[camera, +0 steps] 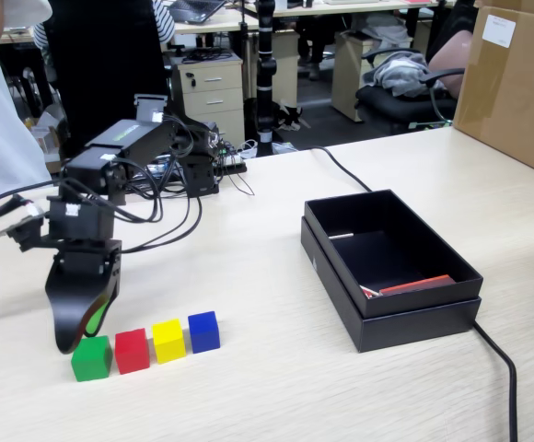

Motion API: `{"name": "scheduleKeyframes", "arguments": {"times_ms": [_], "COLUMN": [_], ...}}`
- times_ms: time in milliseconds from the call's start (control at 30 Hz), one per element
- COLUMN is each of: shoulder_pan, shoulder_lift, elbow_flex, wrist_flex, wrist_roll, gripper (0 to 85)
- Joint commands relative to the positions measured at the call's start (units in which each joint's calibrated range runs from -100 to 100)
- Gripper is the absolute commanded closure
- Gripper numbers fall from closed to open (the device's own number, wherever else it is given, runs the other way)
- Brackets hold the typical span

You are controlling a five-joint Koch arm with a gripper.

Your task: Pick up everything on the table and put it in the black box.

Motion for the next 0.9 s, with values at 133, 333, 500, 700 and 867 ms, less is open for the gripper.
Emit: {"name": "scheduleKeyframes", "arguments": {"times_ms": [133, 333, 500, 700, 867], "shoulder_pan": [0.20, 0.34, 0.34, -0.44, -1.61], "shoulder_lift": [3.03, 4.18, 4.29, 1.77, -18.54], "elbow_flex": [7.29, 8.47, 8.47, 7.75, 0.22], "wrist_flex": [-0.39, -0.90, -0.99, -1.51, -6.43], "wrist_roll": [-0.10, -0.05, -0.05, -0.05, 0.49], "gripper": [39.5, 53.5, 76.2, 81.8, 81.9]}}
